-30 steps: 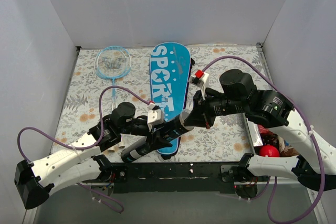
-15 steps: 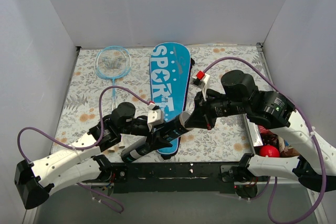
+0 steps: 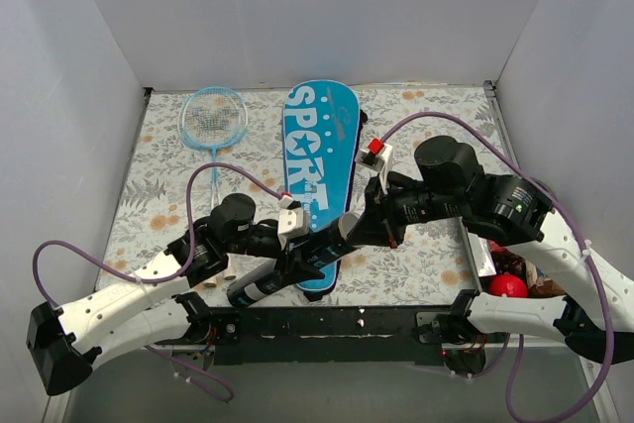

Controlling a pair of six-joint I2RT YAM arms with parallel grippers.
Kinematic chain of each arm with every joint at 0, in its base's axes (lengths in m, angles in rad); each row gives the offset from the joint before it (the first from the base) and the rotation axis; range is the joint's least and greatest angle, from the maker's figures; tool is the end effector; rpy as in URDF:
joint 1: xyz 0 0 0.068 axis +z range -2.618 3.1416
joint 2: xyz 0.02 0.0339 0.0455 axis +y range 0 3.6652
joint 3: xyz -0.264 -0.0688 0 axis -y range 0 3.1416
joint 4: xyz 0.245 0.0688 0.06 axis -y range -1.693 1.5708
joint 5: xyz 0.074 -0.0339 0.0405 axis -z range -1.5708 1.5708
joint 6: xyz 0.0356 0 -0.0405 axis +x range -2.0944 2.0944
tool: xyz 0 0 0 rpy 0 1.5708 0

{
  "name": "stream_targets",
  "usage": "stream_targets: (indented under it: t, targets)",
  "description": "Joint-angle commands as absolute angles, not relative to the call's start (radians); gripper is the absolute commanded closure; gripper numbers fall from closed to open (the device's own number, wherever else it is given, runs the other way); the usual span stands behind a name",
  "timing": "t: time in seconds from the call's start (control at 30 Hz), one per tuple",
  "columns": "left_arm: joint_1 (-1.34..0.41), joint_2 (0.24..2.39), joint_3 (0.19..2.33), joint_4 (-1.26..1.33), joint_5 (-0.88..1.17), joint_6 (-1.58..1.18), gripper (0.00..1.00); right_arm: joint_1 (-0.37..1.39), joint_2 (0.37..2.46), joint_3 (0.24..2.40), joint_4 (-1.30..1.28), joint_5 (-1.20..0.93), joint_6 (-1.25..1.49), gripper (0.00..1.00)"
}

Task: Pack up the badminton gear

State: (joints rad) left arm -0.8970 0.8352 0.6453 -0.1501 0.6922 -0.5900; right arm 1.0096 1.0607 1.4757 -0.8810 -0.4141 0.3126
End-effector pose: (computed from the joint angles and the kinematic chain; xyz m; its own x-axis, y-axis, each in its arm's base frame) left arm 0.1010 -0.1629 0.2881 -0.7165 0.2109 -0.6650 0.6961 0.1534 -0.7014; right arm 0.0870 0.1654 0.4497 -0.5247 -0.3057 -0.7945 -0.8460 0.2910 0.4468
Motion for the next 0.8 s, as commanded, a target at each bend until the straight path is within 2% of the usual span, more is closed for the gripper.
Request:
stream_targets:
  t: [0.0,0.17,0.2,0.23,0.3,0.33,0.37,0.77]
  targets:
    - [-0.902,0.811,0.641,-0.124,0.692,-0.581,0.78,1.023,1.054,1.465,-0.841,-0.439,0.322,0.99]
    - [-0.902,0.808,0.641,-0.124,0.690,-0.581,0.78,1.031,1.063,1.454,-0.836,-0.446,0.327,0.99]
    - [-0.902,0.807,0.641,-0.124,0.689,-0.581,0.78,1.032,1.063,1.454,-0.836,-0.449,0.325,0.96]
    - [-0.902,0.807,0.643,-0.123,0.689,-0.581,0.78,1.034,1.063,1.450,-0.830,-0.454,0.325,0.87]
    - [-0.902,0.805,0.643,-0.123,0.689,-0.581,0.78,1.035,1.063,1.447,-0.827,-0.457,0.325,0.82]
    - [-0.902,0.804,0.641,-0.123,0.689,-0.580,0.78,1.035,1.065,1.447,-0.827,-0.459,0.325,0.76]
    - [-0.902,0.802,0.643,-0.123,0.689,-0.578,0.78,1.037,1.063,1.448,-0.827,-0.457,0.327,0.74]
    - [-0.902,0.785,0.640,-0.120,0.699,-0.577,0.78,1.039,1.086,1.529,-0.874,-0.430,0.318,0.69]
